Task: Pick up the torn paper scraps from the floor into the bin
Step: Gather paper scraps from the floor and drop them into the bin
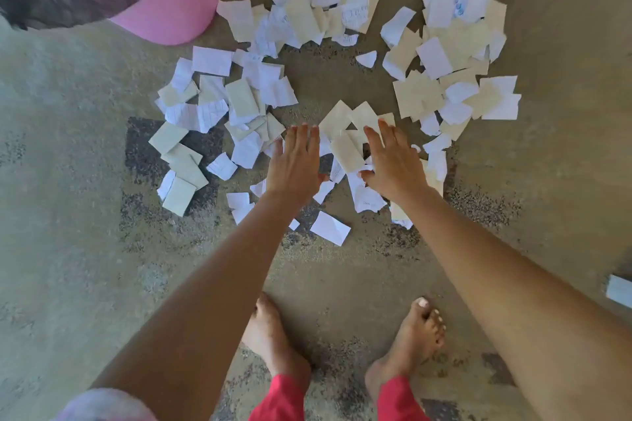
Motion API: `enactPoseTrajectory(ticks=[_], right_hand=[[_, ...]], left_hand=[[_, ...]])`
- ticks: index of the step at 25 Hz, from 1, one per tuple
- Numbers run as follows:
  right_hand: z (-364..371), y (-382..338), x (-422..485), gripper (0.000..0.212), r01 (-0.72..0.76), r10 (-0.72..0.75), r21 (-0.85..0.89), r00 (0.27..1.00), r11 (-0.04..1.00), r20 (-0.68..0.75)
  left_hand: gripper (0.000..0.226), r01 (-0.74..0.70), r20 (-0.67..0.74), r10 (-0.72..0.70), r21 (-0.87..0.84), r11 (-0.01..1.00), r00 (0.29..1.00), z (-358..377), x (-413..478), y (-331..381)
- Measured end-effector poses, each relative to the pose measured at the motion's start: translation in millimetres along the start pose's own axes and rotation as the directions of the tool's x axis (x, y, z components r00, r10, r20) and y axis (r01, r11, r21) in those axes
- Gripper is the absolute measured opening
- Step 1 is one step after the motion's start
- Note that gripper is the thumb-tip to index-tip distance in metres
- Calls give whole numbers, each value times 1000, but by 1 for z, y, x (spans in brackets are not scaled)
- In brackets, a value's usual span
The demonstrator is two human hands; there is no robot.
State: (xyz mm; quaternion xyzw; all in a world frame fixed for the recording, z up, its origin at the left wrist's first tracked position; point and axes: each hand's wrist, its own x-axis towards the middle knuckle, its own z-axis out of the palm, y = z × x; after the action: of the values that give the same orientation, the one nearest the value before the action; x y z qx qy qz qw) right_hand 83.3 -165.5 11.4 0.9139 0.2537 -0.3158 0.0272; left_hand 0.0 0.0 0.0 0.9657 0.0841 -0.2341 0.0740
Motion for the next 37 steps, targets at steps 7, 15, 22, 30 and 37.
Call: enactPoseTrajectory(ticks=[7, 15, 22, 30, 37], right_hand=[[24, 14, 52, 130, 8, -3, -100, 998, 995, 57], [51, 10, 44, 123, 41, -49, -94, 995, 995, -91], [54, 10, 40, 135, -57, 58, 6, 996, 998, -68], [61, 3, 33, 96, -112, 116, 38, 989, 993, -94], [69, 3, 28, 73, -158, 170, 171, 983, 973, -62]], left_hand=[[116, -36, 39, 40, -99, 994, 998, 29, 51, 13], [123, -56, -18, 54, -94, 994, 998, 50, 45, 34], [134, 9, 86, 8, -200, 980, 996, 46, 45, 36], [68, 281, 59, -276, -274, 920, 959, 60, 44, 54], [41, 331, 151, -295, -466, 821, 944, 48, 43, 50]])
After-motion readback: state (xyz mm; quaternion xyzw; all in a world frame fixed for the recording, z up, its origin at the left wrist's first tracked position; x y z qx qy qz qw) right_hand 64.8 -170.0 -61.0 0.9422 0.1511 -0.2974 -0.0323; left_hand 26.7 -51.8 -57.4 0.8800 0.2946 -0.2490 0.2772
